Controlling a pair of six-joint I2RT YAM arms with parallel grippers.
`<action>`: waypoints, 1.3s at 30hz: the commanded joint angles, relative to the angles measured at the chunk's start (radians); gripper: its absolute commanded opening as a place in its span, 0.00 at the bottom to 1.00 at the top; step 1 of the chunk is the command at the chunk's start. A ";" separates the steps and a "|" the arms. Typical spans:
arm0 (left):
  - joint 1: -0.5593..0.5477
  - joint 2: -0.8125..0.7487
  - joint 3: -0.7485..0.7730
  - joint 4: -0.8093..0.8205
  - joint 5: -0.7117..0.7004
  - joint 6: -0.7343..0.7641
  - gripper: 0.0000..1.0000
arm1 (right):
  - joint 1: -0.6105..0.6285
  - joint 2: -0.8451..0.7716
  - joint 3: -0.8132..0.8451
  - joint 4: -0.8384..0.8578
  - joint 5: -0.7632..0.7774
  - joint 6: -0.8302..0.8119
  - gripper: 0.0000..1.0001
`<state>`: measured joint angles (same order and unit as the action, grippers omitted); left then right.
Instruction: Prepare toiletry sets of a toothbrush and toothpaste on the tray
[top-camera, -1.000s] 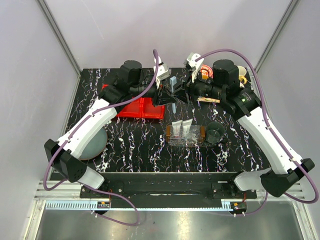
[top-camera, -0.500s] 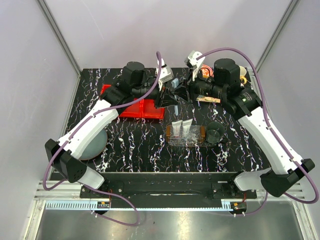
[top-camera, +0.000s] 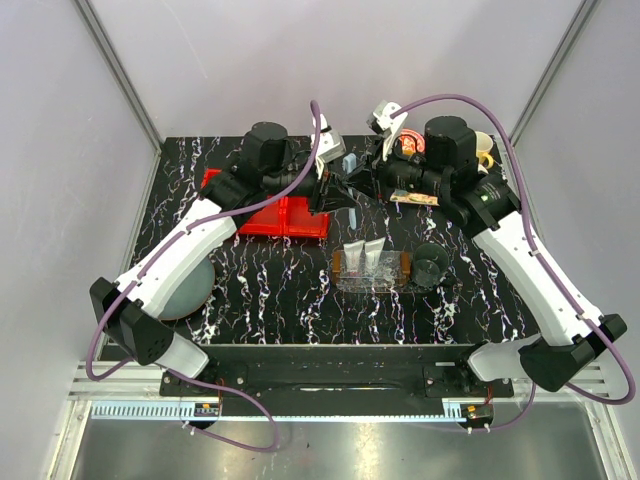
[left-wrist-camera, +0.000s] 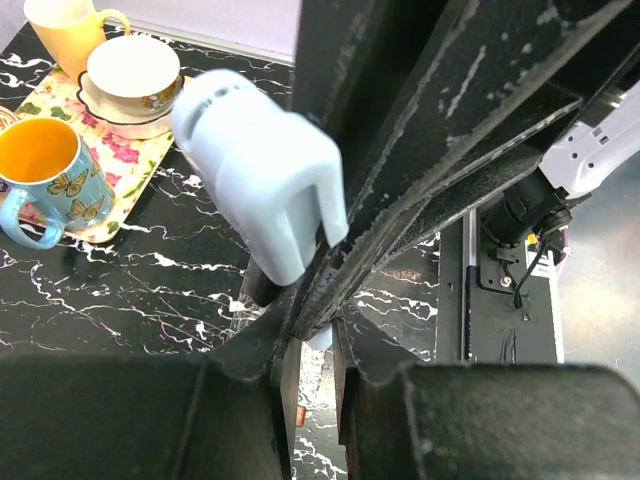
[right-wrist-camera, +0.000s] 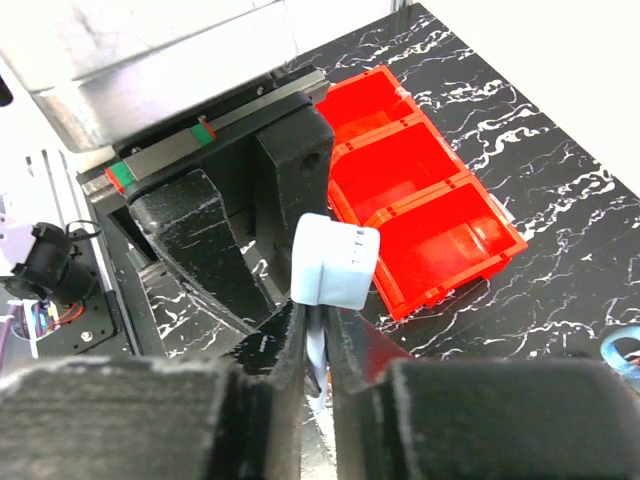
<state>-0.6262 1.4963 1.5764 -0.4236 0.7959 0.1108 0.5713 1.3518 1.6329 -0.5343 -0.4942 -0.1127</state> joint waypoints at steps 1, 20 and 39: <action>-0.003 -0.008 0.010 0.085 0.025 -0.016 0.08 | -0.005 0.000 0.022 0.050 0.006 0.008 0.14; 0.062 -0.044 -0.018 0.108 -0.058 -0.049 0.45 | -0.053 -0.108 -0.106 0.046 0.289 -0.102 0.00; 0.197 -0.159 -0.174 0.146 -0.084 -0.036 0.48 | -0.231 -0.298 -0.536 0.289 0.157 -0.008 0.00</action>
<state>-0.4454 1.3815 1.4155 -0.3435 0.7219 0.0711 0.3546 1.0801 1.1515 -0.3733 -0.2810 -0.1520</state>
